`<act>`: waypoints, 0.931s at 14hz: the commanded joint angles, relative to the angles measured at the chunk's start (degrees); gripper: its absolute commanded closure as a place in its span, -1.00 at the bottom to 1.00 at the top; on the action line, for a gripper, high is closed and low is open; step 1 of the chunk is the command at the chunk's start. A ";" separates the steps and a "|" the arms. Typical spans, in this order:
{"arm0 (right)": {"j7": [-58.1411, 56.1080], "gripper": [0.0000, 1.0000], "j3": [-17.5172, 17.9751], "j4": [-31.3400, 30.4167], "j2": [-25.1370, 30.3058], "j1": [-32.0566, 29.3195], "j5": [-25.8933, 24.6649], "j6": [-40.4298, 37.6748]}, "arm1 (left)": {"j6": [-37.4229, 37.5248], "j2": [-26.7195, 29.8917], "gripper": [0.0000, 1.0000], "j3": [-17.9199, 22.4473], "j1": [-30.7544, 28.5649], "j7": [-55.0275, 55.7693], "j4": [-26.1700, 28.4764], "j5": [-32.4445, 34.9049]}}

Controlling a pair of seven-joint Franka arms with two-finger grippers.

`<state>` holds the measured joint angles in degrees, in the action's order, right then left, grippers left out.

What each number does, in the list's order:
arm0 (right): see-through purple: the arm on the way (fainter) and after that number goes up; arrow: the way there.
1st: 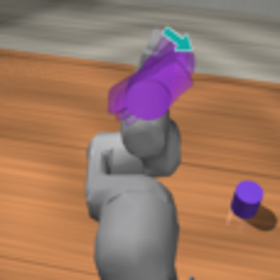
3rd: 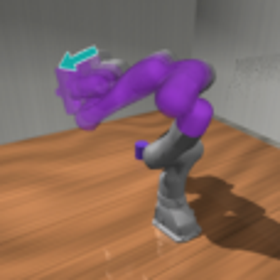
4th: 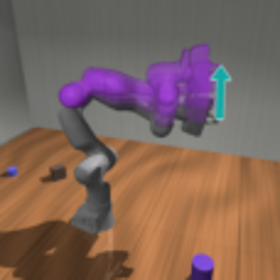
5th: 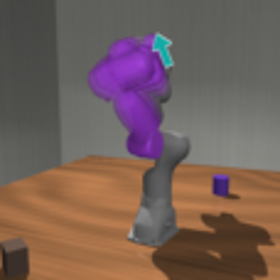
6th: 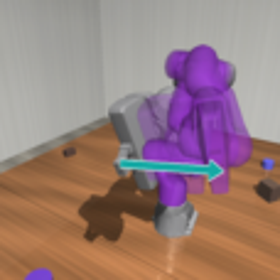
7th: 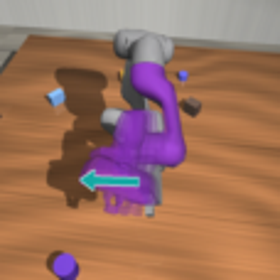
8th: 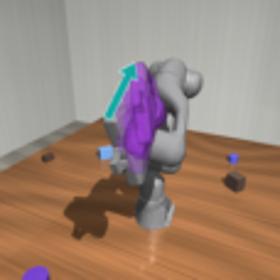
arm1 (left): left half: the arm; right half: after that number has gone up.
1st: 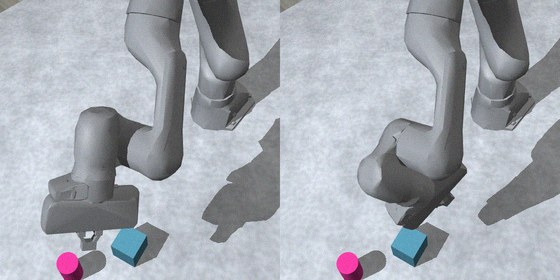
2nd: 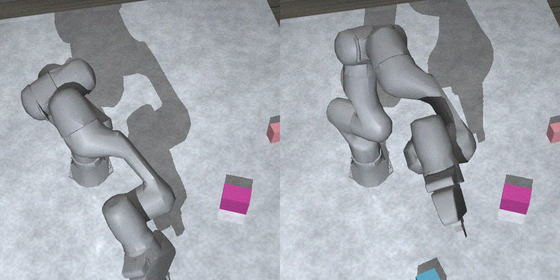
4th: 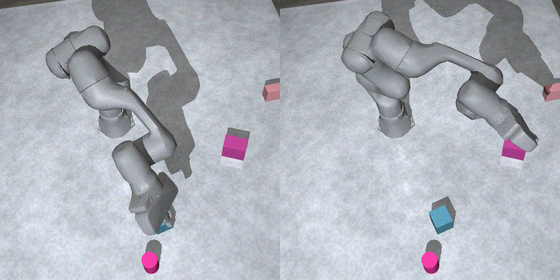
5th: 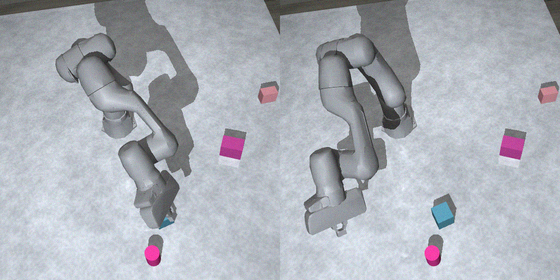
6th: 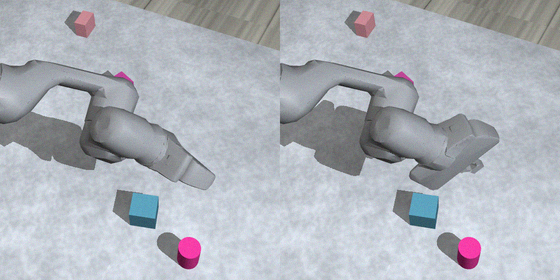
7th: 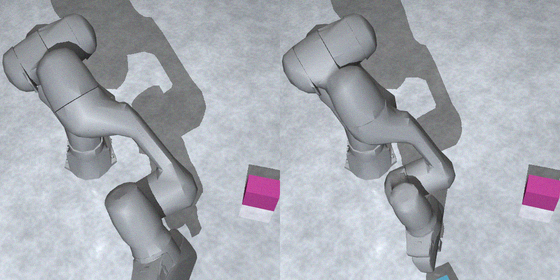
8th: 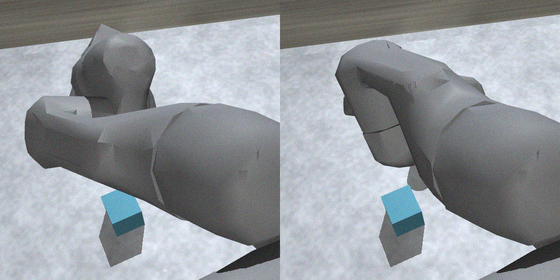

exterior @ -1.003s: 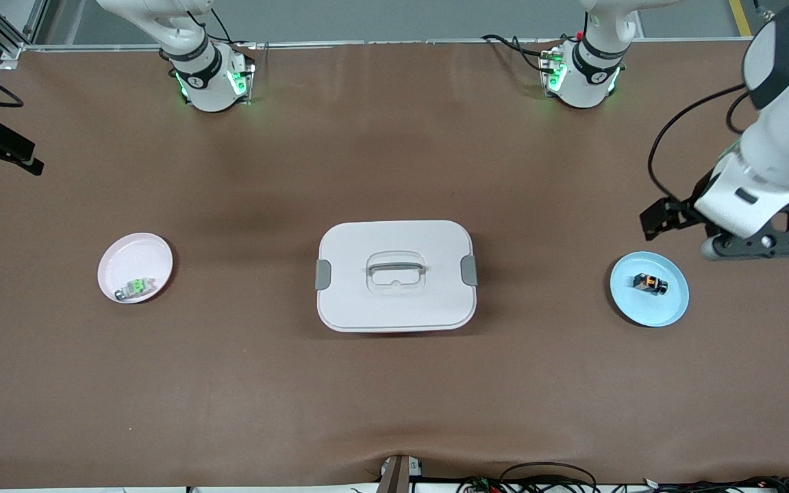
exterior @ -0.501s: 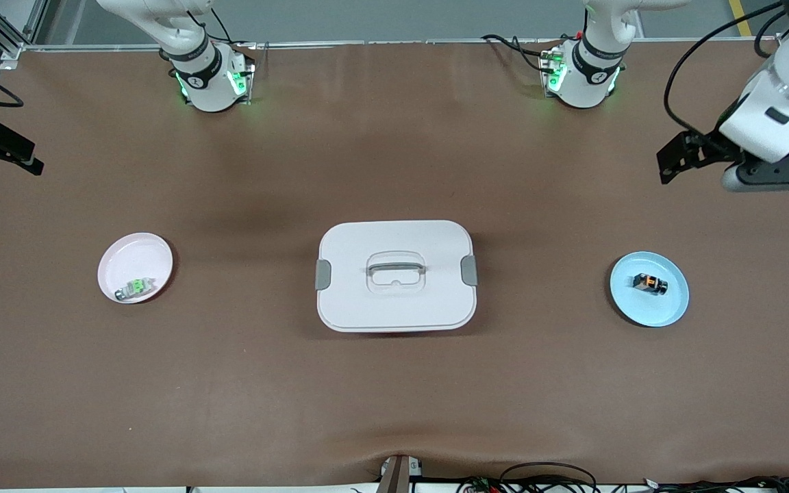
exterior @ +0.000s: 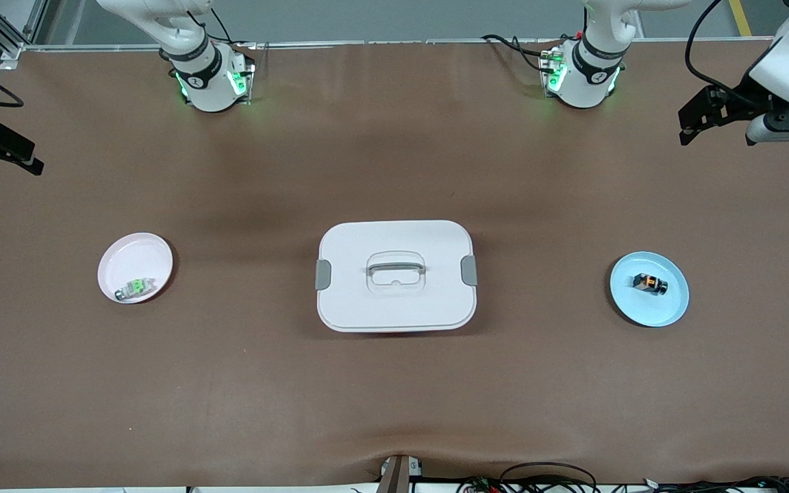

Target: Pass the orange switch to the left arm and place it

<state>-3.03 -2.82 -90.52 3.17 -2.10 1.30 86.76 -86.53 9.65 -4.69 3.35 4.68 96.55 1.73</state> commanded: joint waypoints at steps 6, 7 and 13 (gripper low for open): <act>-0.23 -1.00 0.89 1.23 -0.53 -1.06 -0.51 -0.89 | 1.98 0.90 -1.00 1.61 1.22 -1.16 -0.21 -1.03; -0.23 -1.00 0.89 1.23 -0.53 -1.06 -0.51 -0.89 | 1.98 0.29 -1.00 1.61 1.14 -1.16 -0.74 -1.03; -0.23 -1.00 0.89 1.23 -0.53 -0.97 -0.51 -0.89 | 2.24 -2.88 -1.00 1.61 0.52 -0.63 -4.34 -1.03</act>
<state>-3.02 -2.80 -90.52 3.17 -2.10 1.30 86.75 -85.45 8.56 -3.50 3.88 4.59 94.81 1.73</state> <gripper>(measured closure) 0.000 0.000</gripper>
